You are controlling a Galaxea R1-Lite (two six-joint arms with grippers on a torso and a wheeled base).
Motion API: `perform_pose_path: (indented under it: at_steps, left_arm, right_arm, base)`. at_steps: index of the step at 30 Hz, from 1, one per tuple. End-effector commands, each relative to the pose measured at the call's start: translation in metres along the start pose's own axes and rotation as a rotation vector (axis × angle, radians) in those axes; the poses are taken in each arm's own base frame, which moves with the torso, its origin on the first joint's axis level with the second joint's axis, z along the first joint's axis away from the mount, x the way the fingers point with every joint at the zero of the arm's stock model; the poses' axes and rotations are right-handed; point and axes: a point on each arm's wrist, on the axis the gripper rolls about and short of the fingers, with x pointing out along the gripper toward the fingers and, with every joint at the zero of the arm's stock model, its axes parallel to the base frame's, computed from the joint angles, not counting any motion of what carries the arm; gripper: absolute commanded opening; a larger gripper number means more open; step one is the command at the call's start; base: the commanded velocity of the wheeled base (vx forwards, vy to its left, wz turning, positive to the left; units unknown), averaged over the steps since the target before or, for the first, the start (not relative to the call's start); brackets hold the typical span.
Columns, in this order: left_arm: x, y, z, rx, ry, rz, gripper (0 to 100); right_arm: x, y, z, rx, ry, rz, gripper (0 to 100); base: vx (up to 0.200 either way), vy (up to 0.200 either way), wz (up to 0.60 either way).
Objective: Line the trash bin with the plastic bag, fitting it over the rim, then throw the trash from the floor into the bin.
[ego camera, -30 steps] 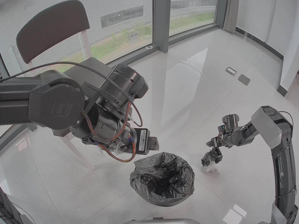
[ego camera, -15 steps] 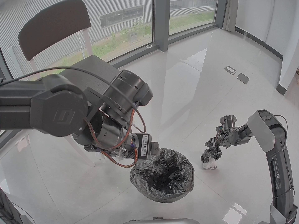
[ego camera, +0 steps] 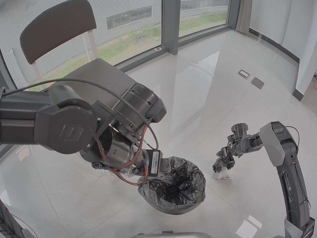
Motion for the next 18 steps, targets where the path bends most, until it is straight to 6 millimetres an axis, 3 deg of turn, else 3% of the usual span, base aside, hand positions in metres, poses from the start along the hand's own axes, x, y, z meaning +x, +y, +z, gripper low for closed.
perform_pose_path:
  at_steps: [1, 13, 18]
  left_arm:
    - [0.003, -0.001, 0.000, -0.002, 0.007, 0.004, 100]
    - [0.007, -0.002, 0.000, 0.001, 0.014, 0.007, 100]
    - [0.007, -0.003, -0.001, 0.004, 0.015, 0.008, 100]
  right_arm:
    - [0.019, 0.002, -0.011, -0.004, 0.019, 0.032, 0]
    - [0.017, 0.003, -0.013, -0.005, 0.071, 0.052, 0]
    - [-0.011, -0.005, 0.009, -0.005, 0.035, 0.040, 0]
  base:
    - [0.000, 0.000, 0.00]
    - [0.000, 0.000, 0.00]
    - [0.000, 0.000, 0.00]
